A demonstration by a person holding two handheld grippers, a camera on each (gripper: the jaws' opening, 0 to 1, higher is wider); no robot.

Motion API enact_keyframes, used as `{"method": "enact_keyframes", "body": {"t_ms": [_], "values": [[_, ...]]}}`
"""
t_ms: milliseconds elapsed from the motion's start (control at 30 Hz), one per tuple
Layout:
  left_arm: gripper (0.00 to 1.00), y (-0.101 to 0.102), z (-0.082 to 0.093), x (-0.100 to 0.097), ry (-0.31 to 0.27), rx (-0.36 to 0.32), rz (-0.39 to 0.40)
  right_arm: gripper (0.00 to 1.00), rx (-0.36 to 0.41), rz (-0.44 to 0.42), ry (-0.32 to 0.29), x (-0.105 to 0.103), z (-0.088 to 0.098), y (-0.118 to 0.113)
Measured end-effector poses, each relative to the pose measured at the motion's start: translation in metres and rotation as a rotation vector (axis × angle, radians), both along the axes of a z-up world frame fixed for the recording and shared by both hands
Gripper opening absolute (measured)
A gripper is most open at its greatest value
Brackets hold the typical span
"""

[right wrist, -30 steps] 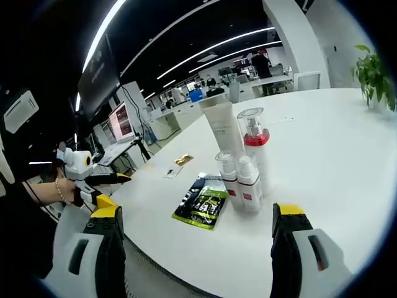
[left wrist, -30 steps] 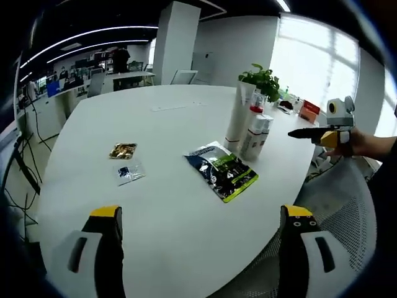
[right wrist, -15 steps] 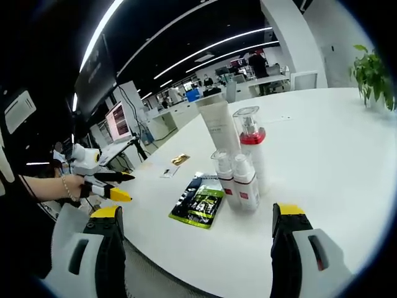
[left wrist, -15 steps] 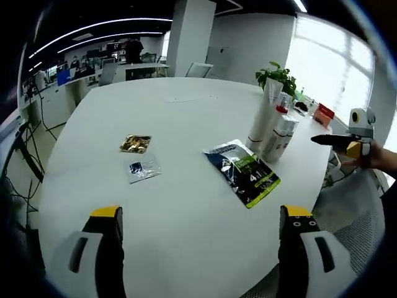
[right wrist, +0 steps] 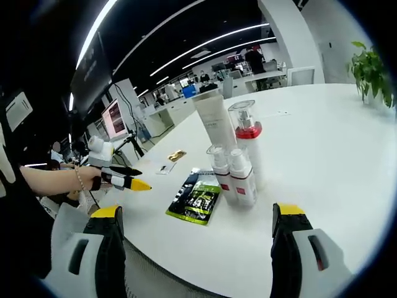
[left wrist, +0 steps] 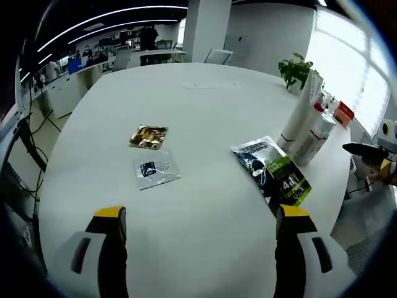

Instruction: Arrange the skincare products in the storage area until every visible bottle or jar stands upright without overlapping.

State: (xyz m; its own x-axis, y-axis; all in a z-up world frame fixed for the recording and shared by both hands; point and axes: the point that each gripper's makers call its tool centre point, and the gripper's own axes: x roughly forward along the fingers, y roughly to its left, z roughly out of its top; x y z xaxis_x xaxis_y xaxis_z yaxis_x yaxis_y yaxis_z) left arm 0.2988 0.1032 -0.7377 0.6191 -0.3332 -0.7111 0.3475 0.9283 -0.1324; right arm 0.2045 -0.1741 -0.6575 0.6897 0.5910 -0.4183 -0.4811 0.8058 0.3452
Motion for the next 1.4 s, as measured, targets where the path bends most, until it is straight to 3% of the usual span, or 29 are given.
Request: {"method": "enact_keyframes", "body": {"t_ms": [267,833,1033,1133,1267,1400], "values": [[0.85,0.01,-0.016,0.025,0.03,0.022,0.05,1.0,-0.003,-0.015,0.014,0.001,-0.003,-0.003],[0.54,0.018,-0.026,0.066,0.021,0.108,0.143,1.0,-0.017,-0.047,0.034,0.004,-0.009,-0.011],[0.46,0.023,-0.027,0.068,0.003,0.16,0.121,1.0,-0.024,-0.048,0.04,0.004,-0.01,-0.01],[0.45,0.025,-0.026,0.07,-0.005,0.157,0.124,1.0,-0.031,-0.045,0.042,0.003,-0.011,-0.01],[0.36,0.027,-0.027,0.072,-0.014,0.163,0.123,1.0,-0.031,-0.047,0.044,0.004,-0.012,-0.012],[0.35,0.027,-0.028,0.073,-0.01,0.161,0.117,1.0,-0.034,-0.045,0.046,0.004,-0.013,-0.011]]}}
